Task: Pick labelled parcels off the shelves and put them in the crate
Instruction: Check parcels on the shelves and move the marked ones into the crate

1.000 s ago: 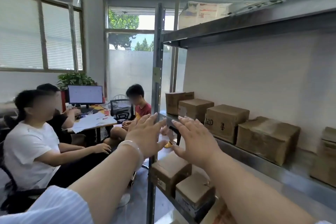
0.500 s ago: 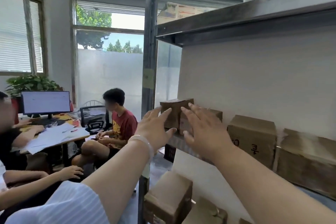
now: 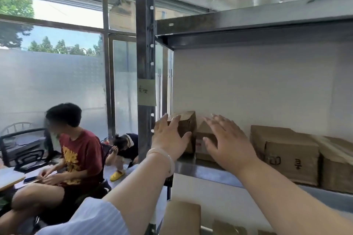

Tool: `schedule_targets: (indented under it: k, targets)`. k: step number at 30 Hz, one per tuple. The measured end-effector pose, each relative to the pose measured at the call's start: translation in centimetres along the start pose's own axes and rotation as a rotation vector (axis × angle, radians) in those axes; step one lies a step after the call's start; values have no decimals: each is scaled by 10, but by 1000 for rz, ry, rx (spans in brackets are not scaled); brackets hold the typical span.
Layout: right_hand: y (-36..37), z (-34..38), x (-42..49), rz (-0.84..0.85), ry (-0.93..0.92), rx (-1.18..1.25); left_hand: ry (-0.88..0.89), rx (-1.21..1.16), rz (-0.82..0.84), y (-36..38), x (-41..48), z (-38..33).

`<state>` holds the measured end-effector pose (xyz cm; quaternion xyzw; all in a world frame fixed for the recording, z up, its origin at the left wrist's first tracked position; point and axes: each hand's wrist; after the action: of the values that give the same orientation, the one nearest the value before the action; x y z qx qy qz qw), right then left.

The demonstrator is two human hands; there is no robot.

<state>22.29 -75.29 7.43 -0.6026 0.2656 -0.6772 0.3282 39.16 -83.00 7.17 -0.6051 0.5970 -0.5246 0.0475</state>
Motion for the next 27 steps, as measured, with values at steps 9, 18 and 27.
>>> schedule_targets:
  k: [9,18,27]
  targets:
    - [6,-3,-13,-22,98,-46,-128,-120,23,12,25,-1]
    - [5,-9,-16,-54,128,-18,139,-147,-253,2,18,-9]
    - [-28,1,-2,-32,362,479,200,-549,-591,-25,-13,-43]
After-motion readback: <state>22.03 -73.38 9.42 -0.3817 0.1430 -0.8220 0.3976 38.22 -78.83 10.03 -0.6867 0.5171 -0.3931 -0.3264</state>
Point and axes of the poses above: each hand's wrist, its own x-axis towards the middle knuckle, its own y-axis out of the palm, z = x × y, and after that the axes turned 8 degrees about y, right-handed
